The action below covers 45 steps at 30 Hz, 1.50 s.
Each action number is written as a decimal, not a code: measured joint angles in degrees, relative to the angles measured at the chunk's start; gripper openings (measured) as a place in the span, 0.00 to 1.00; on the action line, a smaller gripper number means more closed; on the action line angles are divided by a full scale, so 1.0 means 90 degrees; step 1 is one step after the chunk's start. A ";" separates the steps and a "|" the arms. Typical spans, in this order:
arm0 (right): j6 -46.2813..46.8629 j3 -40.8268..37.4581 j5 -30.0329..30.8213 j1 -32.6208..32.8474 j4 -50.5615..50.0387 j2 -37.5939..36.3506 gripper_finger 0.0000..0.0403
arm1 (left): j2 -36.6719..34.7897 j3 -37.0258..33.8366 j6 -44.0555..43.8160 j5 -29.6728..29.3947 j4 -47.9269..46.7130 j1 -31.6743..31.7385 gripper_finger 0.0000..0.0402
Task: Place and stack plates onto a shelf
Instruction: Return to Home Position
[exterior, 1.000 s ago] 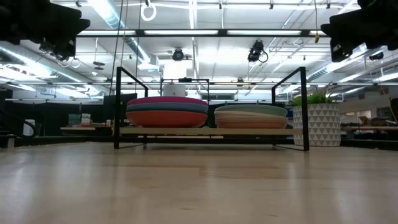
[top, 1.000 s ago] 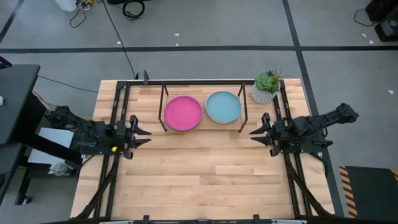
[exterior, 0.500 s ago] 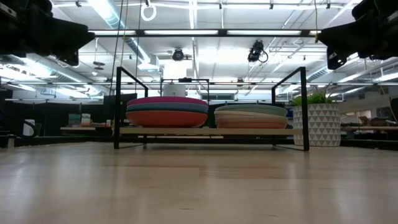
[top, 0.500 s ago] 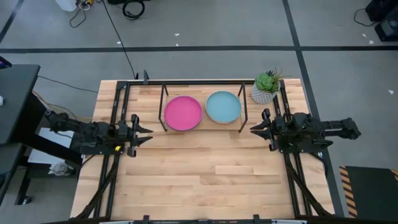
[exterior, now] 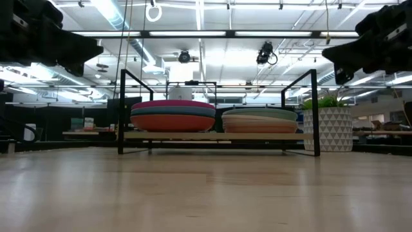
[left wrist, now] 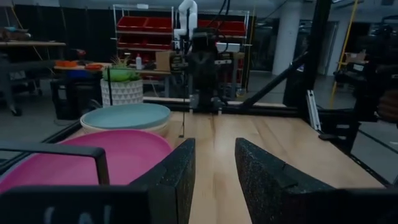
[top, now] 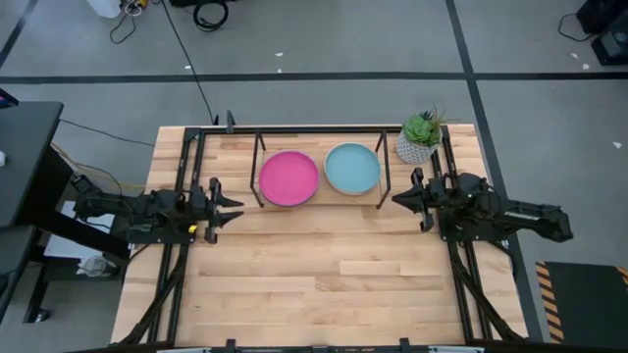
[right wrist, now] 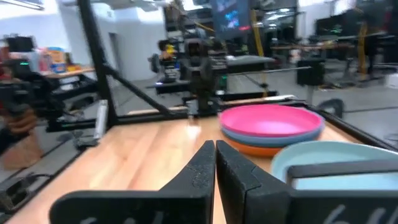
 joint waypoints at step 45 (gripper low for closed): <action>-0.0344 0.0000 0.1822 -0.0039 0.0030 0.0011 0.05 | 0.0013 -0.0014 -0.0306 0.0164 0.0218 0.0000 0.30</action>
